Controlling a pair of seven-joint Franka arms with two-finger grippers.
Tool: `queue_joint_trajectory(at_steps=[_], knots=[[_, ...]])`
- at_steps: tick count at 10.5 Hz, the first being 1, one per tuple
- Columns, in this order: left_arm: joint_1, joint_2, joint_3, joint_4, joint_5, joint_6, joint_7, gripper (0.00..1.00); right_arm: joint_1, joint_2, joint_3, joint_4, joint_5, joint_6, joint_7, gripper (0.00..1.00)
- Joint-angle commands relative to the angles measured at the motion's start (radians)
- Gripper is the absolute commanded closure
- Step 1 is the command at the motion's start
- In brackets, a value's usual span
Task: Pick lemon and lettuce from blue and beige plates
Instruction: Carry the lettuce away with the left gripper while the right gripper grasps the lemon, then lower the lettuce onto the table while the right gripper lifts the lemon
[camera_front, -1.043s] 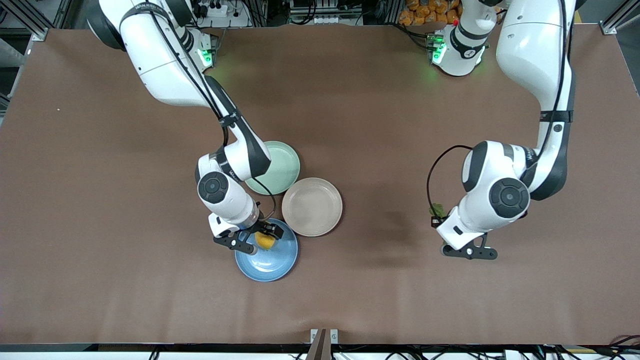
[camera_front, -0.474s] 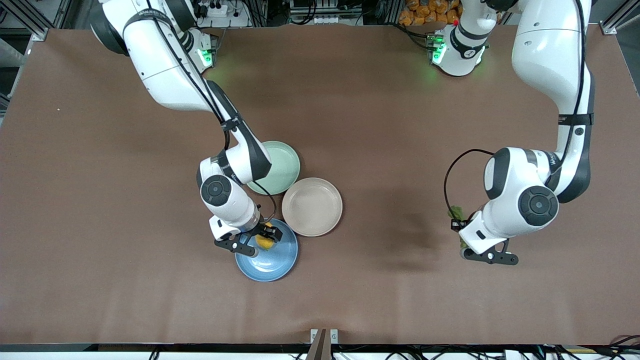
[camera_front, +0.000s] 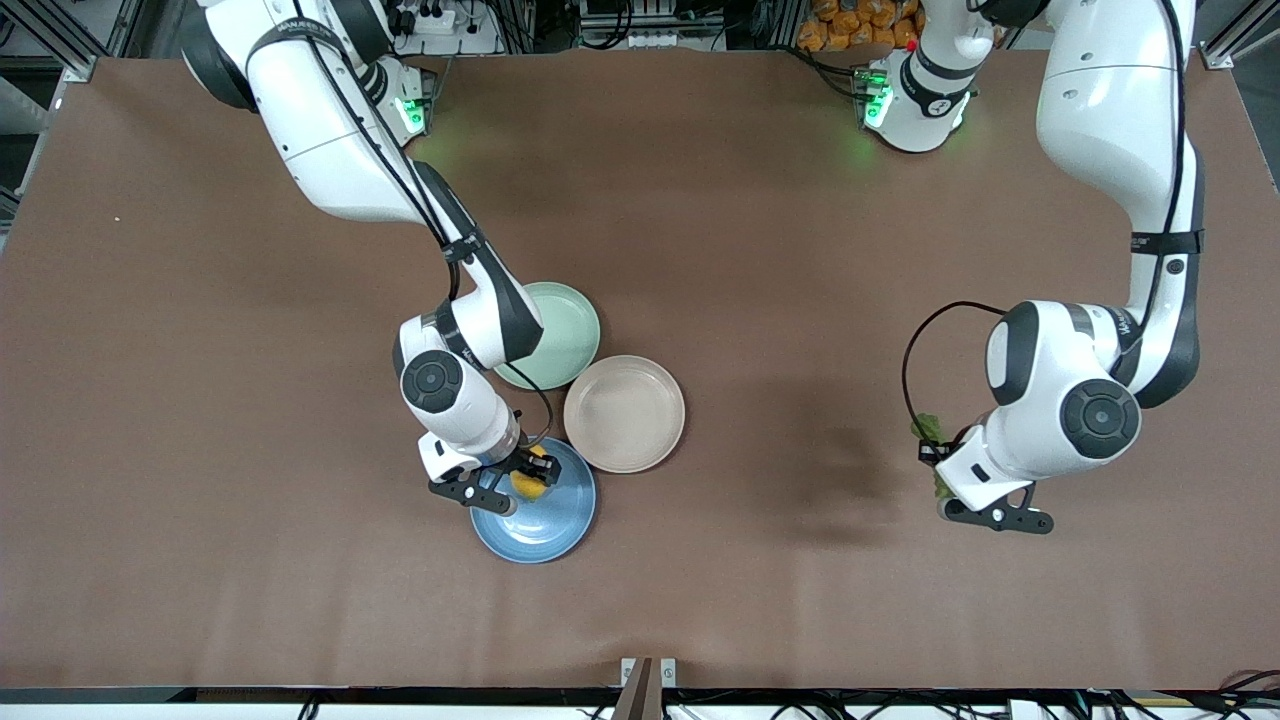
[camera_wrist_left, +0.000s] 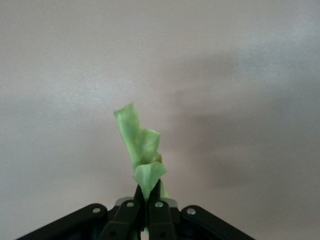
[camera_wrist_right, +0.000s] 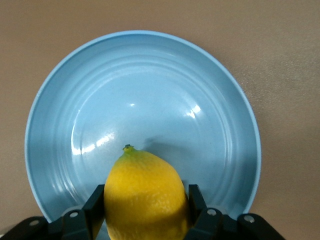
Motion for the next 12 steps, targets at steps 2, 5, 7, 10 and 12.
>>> queue_joint_trajectory(at_steps=[2, 5, 7, 10, 12], knots=[[0.036, -0.004, -0.003, 0.001, -0.02, -0.012, 0.068, 1.0, -0.008, 0.013, 0.005, 0.026, -0.023, -0.028, 0.001, 0.43], [0.048, -0.002, -0.003, 0.002, -0.017, -0.012, 0.077, 1.0, -0.012, 0.011, 0.005, 0.081, -0.025, -0.136, -0.001, 0.43], [0.047, -0.002, -0.003, 0.001, -0.024, -0.012, 0.074, 0.01, -0.018, 0.004, 0.005, 0.083, -0.025, -0.139, -0.01, 0.42], [0.047, -0.008, -0.003, -0.007, -0.02, -0.012, 0.068, 0.0, -0.015, -0.032, -0.019, 0.083, -0.022, -0.227, -0.063, 0.42], [0.048, -0.008, 0.0, -0.008, -0.014, -0.012, 0.06, 0.0, -0.023, -0.05, -0.024, 0.083, -0.016, -0.257, -0.118, 0.41]])
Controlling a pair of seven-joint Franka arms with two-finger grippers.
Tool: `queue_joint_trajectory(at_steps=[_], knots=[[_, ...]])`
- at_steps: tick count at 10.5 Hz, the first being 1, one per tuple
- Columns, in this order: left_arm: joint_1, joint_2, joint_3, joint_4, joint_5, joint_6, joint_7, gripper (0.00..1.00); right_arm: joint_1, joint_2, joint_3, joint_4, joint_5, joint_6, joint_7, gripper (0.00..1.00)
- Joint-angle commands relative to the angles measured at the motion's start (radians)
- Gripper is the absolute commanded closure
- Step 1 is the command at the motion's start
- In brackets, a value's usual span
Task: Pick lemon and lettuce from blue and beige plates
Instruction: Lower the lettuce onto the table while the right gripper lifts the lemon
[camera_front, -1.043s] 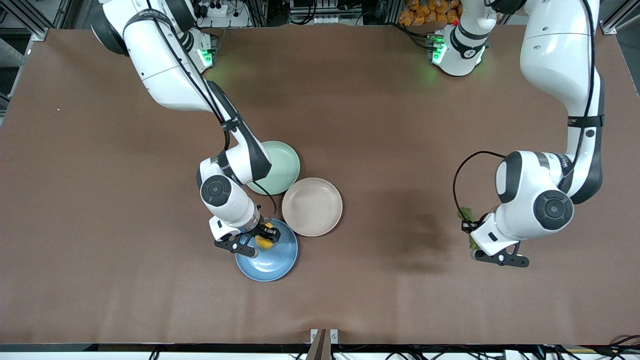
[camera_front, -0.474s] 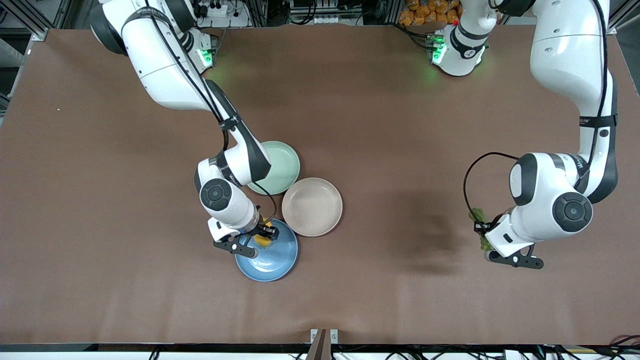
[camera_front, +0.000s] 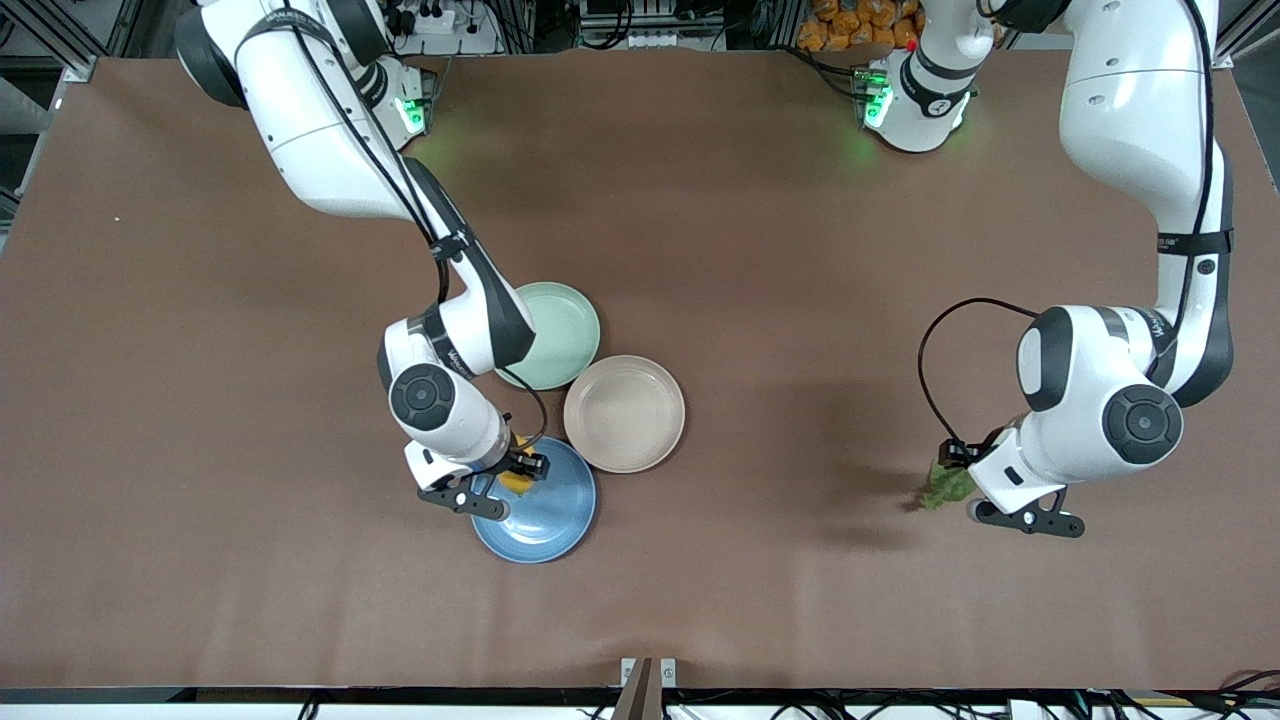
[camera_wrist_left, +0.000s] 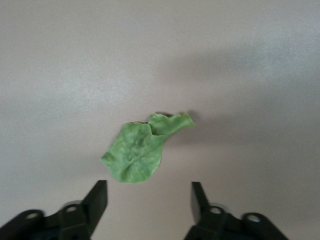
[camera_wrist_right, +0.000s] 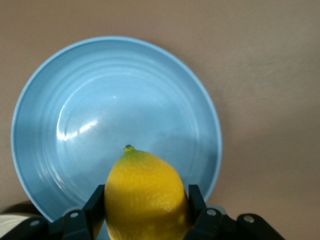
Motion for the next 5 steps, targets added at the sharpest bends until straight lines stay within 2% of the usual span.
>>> queue_joint_trajectory(at_steps=[1, 5], knots=[[0.003, -0.005, 0.005, -0.004, -0.011, -0.01, 0.005, 0.0, -0.022, -0.042, -0.009, -0.006, 0.0, -0.032, -0.061, 0.41], [0.024, -0.033, 0.005, -0.022, -0.007, -0.035, -0.03, 0.0, -0.068, -0.093, -0.014, -0.022, -0.003, -0.112, -0.172, 0.41]])
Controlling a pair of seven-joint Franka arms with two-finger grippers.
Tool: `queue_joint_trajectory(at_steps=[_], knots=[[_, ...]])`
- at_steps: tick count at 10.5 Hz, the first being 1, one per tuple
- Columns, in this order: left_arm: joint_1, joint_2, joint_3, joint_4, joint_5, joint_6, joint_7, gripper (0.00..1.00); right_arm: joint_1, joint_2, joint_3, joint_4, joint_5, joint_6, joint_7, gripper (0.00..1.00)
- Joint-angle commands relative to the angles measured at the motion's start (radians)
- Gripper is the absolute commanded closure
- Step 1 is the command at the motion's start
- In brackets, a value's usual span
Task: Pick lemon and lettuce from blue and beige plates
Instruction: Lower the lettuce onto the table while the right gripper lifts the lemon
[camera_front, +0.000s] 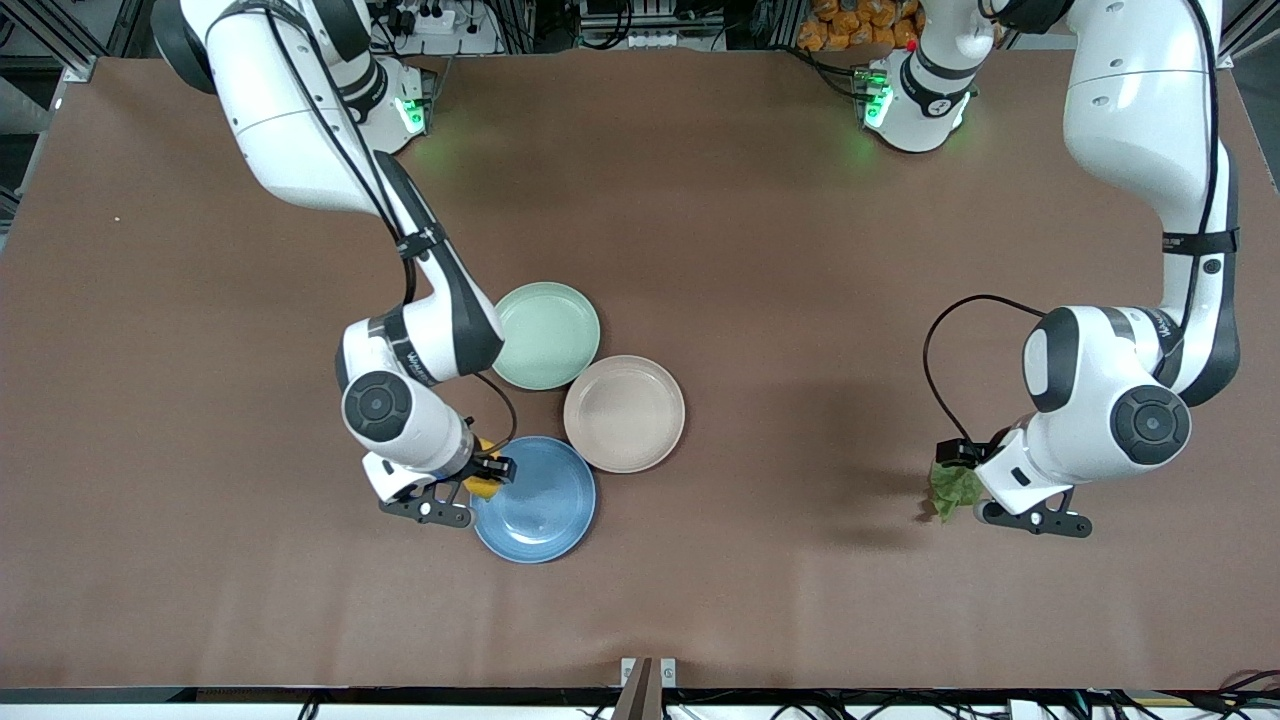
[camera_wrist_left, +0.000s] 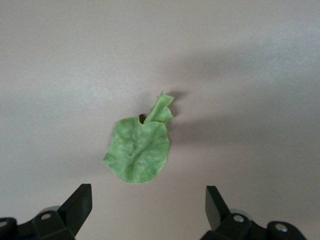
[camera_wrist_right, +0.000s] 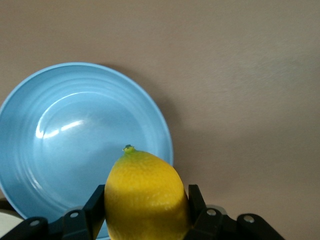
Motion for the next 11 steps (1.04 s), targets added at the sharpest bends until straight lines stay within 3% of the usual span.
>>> queue_joint_trajectory(at_steps=[1, 4, 7, 11], knots=[[0.029, -0.05, -0.013, -0.042, -0.007, -0.036, -0.04, 0.0, -0.034, -0.065, 0.009, -0.026, -0.004, -0.075, -0.075, 0.41], [0.146, -0.082, -0.146, -0.084, 0.012, -0.034, -0.046, 0.0, -0.075, -0.113, 0.007, -0.065, -0.004, -0.126, -0.17, 0.41], [0.149, -0.089, -0.185, -0.095, 0.111, -0.031, -0.154, 0.0, -0.12, -0.18, 0.007, -0.157, -0.004, -0.126, -0.245, 0.41], [0.163, -0.151, -0.2, -0.191, 0.111, -0.005, -0.191, 0.0, -0.183, -0.248, 0.004, -0.259, -0.006, -0.125, -0.372, 0.41]])
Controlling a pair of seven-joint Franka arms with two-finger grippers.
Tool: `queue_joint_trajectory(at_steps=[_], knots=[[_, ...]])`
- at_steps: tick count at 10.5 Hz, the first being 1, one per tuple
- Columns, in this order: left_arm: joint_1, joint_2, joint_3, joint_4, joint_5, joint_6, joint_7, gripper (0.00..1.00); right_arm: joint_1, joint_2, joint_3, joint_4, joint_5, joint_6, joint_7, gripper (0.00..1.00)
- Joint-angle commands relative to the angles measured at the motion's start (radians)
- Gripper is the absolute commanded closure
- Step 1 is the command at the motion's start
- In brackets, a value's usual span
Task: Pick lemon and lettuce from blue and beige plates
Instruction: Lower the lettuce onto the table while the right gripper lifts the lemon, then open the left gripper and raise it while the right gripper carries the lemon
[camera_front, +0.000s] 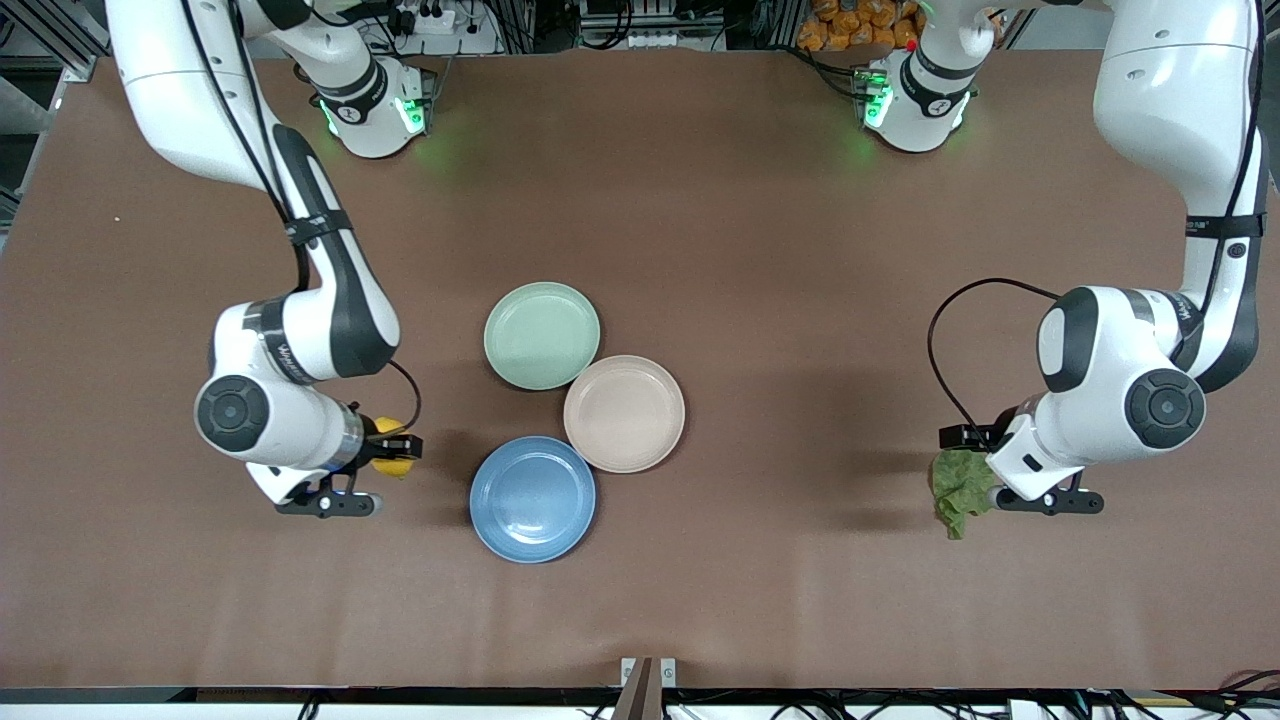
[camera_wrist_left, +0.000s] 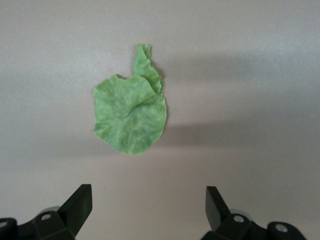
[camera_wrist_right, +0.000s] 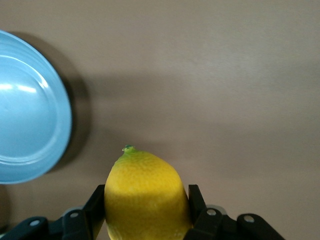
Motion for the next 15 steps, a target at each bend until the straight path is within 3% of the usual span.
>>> queue_joint_trajectory(at_steps=[1, 11, 15], knots=[[0.02, -0.08, -0.019, -0.097, 0.024, 0.019, -0.035, 0.0, -0.044, -0.087, 0.011, -0.114, -0.006, 0.011, -0.083, 0.41], [0.043, -0.327, -0.018, -0.335, 0.008, 0.035, -0.036, 0.0, -0.134, -0.127, -0.017, -0.217, -0.017, 0.021, -0.164, 0.41], [0.037, -0.423, -0.016, -0.371, -0.021, 0.035, -0.036, 0.0, -0.156, -0.094, -0.028, -0.217, -0.032, 0.044, -0.164, 0.41]])
